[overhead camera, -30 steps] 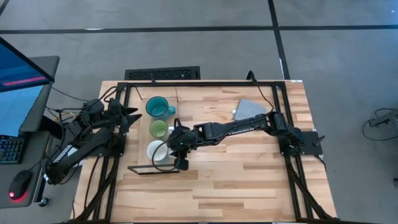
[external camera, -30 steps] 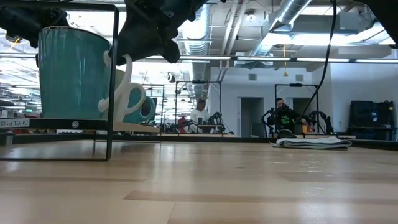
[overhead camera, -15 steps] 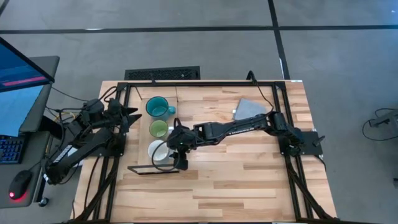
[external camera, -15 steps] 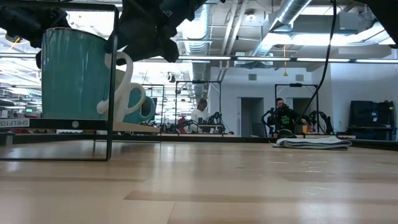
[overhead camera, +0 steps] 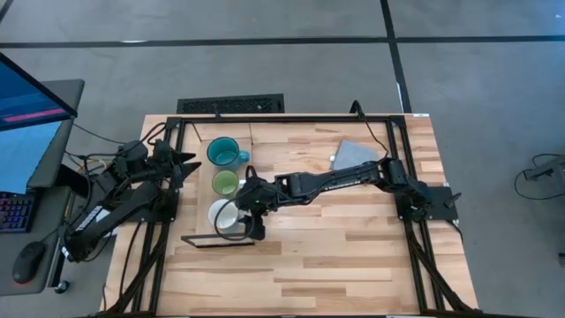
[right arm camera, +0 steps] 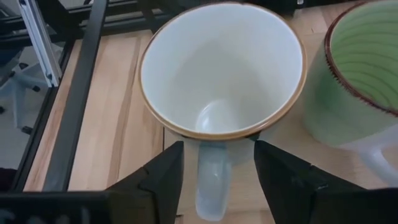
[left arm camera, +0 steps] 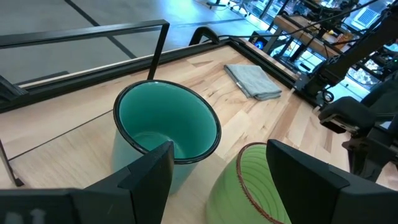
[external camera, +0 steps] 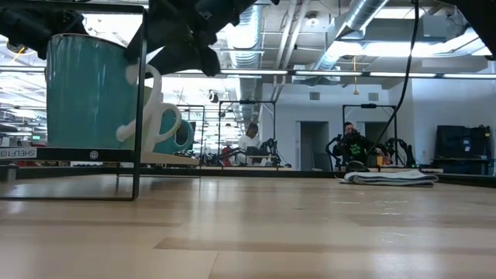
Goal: Stack small to large cups/mugs on shelf
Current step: Put the white mug on the shelf
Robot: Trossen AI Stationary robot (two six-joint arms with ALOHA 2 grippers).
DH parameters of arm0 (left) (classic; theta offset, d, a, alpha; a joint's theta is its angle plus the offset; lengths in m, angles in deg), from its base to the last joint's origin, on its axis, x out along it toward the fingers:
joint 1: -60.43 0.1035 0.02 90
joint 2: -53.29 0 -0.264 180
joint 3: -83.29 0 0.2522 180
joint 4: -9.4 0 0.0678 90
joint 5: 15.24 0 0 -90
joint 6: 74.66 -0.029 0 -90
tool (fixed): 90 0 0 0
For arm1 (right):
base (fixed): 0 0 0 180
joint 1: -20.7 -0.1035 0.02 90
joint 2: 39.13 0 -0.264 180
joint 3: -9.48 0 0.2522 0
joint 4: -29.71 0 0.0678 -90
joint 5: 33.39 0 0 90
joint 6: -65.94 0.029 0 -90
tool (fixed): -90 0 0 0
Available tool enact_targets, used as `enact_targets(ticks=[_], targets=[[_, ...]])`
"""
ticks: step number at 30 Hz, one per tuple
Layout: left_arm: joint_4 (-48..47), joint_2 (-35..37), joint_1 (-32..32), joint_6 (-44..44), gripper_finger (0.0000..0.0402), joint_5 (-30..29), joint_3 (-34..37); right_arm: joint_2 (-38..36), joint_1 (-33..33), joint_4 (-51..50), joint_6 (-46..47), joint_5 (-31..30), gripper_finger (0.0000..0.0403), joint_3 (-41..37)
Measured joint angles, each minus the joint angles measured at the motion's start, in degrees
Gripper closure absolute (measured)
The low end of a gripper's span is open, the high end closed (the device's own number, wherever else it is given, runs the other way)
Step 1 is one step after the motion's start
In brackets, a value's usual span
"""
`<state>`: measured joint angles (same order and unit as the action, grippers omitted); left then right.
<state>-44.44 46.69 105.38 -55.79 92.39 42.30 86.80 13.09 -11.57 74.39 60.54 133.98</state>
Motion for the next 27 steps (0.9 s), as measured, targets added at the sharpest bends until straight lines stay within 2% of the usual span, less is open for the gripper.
enact_targets(ticks=[27], targets=[[0.0,0.0,0.0,0.0,0.0154,0.0,0.0,0.0,0.9,0.9,-4.0,0.2,0.0188,0.0]])
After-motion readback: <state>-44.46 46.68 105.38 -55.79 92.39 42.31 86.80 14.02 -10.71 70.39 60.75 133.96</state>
